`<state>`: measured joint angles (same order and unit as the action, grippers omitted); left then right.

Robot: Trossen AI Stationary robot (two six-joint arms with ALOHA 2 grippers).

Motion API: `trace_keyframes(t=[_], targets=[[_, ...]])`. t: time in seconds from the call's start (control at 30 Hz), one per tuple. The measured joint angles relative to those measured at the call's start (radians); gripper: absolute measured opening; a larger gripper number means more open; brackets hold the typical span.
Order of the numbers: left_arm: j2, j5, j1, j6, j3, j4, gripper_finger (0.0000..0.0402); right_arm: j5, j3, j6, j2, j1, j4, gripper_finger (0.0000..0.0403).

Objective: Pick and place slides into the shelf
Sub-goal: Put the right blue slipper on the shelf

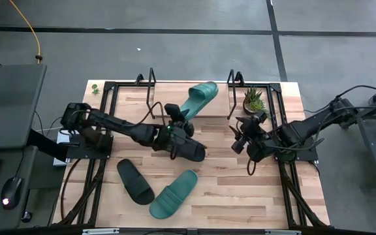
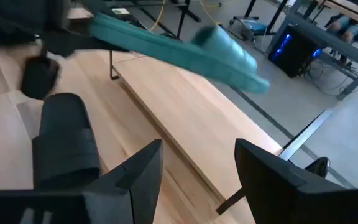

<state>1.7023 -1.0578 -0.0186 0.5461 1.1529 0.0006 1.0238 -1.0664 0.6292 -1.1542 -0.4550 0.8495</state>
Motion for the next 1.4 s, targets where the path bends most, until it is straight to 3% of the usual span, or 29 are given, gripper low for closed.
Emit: trace_keyframes(t=[0.47, 0.93, 1.4], targets=[[0.18, -0.032, 0.104, 0.078, 0.16, -0.002, 0.0078, 0.03, 0.0, 0.0, 0.0, -0.025, 0.0, 0.019], [0.358, -0.015, 0.118, 0.135, 0.348, -0.004, 0.0078, 0.022, 0.0, 0.0, -0.001, -0.025, 0.0, 0.019], [0.417, -0.008, 0.203, 0.111, 0.367, 0.005, 0.0078, 0.015, 0.0, 0.0, -0.001, -0.025, 0.001, 0.019]])
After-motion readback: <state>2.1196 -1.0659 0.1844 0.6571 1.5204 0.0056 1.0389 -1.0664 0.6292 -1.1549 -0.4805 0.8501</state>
